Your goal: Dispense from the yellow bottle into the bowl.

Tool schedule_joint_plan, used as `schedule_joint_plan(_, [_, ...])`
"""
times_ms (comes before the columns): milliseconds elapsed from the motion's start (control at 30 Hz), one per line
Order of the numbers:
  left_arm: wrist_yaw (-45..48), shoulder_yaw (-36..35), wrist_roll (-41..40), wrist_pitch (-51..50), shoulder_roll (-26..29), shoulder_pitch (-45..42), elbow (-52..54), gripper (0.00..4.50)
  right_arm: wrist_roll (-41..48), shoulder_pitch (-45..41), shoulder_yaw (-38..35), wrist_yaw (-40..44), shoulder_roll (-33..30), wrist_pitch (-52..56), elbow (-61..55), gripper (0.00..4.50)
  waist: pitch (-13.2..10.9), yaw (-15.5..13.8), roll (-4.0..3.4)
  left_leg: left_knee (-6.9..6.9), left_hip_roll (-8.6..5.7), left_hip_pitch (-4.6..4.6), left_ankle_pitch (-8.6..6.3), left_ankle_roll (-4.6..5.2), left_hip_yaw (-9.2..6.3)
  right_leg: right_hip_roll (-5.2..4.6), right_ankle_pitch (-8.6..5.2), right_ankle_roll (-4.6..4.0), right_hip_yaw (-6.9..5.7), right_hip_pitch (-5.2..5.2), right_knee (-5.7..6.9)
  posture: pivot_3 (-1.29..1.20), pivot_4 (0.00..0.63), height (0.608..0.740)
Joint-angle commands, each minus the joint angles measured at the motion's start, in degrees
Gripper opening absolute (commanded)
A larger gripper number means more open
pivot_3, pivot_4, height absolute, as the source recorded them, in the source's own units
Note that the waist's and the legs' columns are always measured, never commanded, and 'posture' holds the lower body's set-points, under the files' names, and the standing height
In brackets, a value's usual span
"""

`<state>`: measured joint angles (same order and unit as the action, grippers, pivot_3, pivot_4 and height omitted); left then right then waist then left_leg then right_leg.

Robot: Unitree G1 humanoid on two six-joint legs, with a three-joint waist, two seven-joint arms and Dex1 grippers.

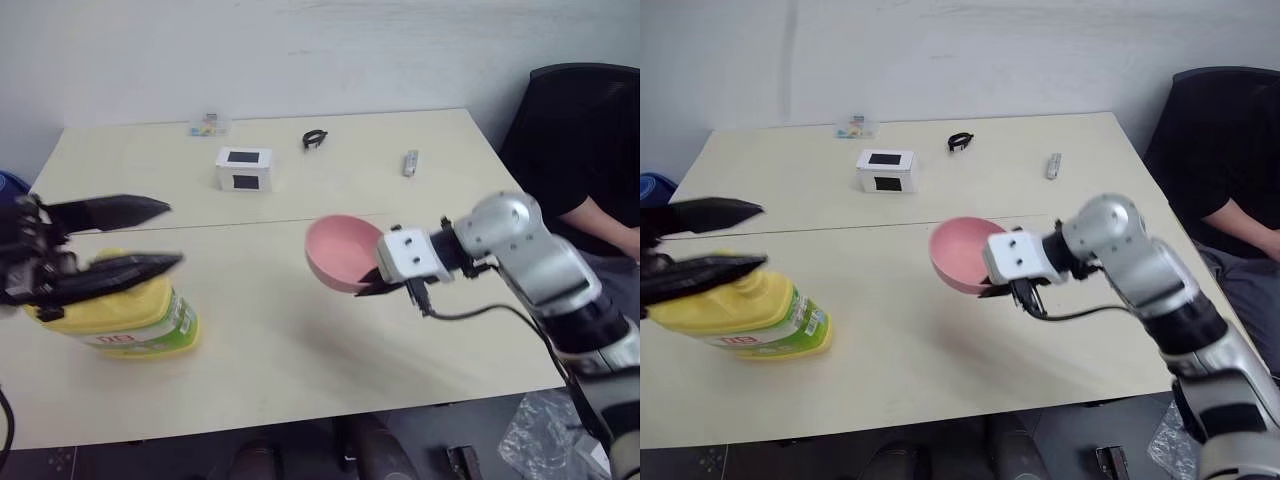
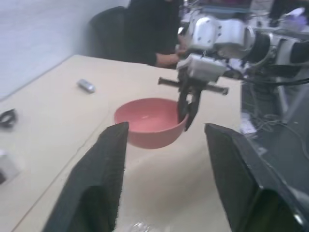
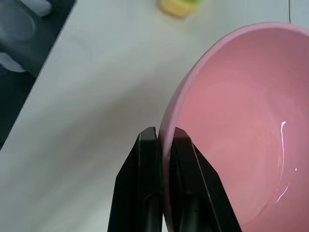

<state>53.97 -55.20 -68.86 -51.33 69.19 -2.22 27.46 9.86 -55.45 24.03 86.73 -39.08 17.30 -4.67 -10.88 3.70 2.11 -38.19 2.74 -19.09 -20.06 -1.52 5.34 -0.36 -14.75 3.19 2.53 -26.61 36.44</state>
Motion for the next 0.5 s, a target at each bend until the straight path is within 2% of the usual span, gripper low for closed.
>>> schedule_joint_plan(33, [4.2, -3.6, 6.8, 1.5, 1.1, 1.8, -2.5, 1.39, 1.3, -4.9, 1.7, 4.4, 3.9, -2.2, 3.3, 0.00, 0.0, -0.1, -0.01, 0.00, 0.00, -0.03, 0.00, -0.03, 0.04, -0.04, -0.03, -0.05, -0.09, -0.03, 0.02, 0.00, 0.150, 0.740])
schedule_joint_plan(200, [6.1, -5.9, 11.8, 2.4, 0.0, 3.0, -3.8, 0.02, 0.0, -11.4, 6.4, 5.8, 10.9, -6.5, 8.9, 0.00, 0.0, 0.0, -0.03, 0.00, 0.04, -0.16, 0.10, -0.35, 0.13, -0.17, -0.11, -0.19, -0.45, -0.10, 0.06, 0.00, 0.150, 0.740])
schedule_joint_plan(500, [5.5, -7.6, 16.7, 3.4, -3.7, 4.8, -2.1, 0.02, -3.8, -18.2, 11.2, 4.6, 20.6, -11.7, 18.6, 0.00, 0.0, 0.1, -0.02, -0.02, 0.08, -0.17, 0.06, -0.43, 0.07, -0.31, -0.13, -0.22, -0.49, -0.10, 0.11, 0.00, 0.150, 0.740])
